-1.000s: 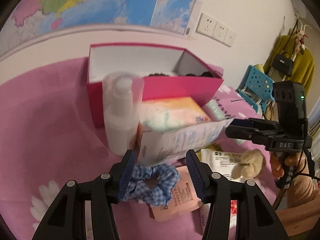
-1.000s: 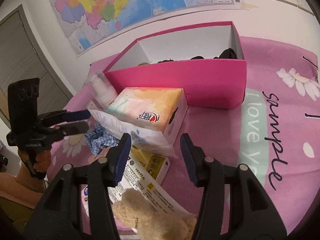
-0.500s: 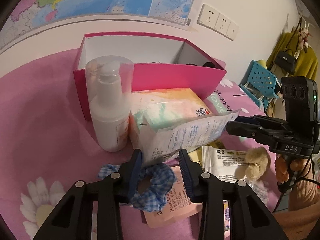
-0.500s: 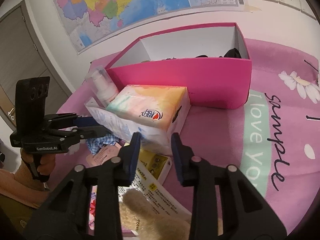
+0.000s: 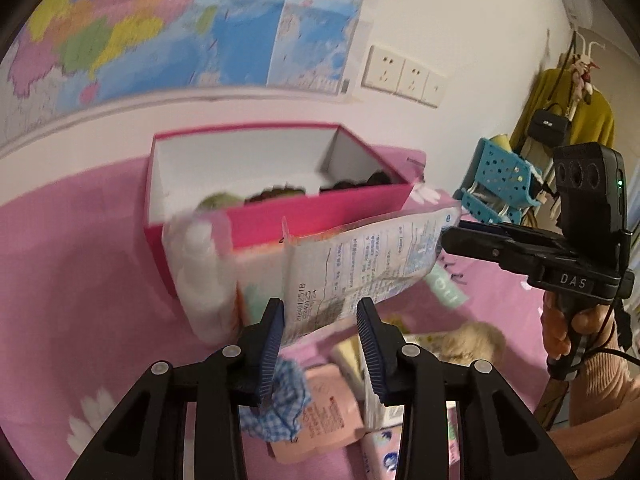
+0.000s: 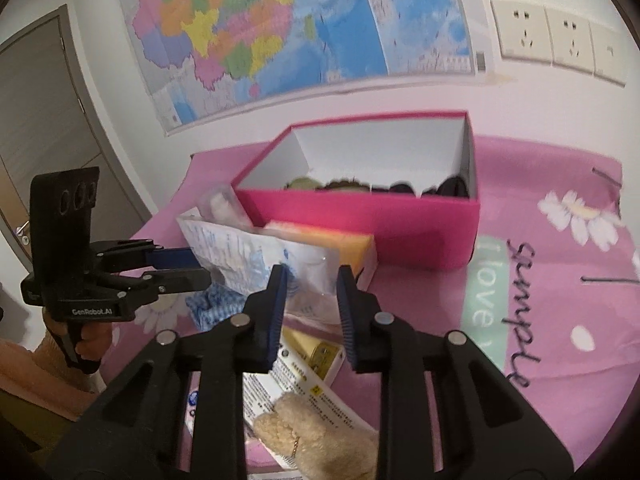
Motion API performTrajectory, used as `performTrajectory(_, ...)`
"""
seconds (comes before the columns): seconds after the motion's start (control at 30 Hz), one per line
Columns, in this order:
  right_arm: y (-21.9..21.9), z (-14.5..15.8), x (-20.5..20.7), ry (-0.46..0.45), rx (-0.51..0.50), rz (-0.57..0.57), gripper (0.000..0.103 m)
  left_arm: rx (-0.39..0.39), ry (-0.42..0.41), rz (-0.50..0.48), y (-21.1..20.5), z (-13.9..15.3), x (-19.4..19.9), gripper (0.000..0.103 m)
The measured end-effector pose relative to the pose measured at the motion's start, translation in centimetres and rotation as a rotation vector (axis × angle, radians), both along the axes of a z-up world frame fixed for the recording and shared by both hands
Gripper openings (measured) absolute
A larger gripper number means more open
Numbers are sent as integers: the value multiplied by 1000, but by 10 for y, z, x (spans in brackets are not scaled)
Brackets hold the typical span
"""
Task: Organize soft objects
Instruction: 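Lower the white packet into the pink box and open the left tool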
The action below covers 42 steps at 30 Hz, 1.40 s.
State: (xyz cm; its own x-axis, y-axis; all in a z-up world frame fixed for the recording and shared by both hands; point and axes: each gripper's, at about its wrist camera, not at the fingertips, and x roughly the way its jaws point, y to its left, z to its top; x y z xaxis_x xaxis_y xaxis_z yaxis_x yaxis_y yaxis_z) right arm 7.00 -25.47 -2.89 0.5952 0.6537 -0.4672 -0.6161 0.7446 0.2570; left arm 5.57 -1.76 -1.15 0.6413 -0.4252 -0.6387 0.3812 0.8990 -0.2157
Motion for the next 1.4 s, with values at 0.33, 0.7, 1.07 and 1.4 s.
performTrajectory(0.33, -10, 46, 29, -77, 47, -44, 27, 10, -84, 1, -5, 42, 41, 38)
performTrajectory(0.7, -10, 55, 96, -36, 80, -96, 27, 23, -38, 59, -9, 47, 107, 38)
performTrajectory(1.07, -2, 32, 146, 74, 54, -158, 28, 82, 60, 116, -15, 28, 152, 38)
performTrajectory(1.4, 17, 13, 178, 147, -14, -224, 32, 73, 126, 184, -8, 21, 173, 39)
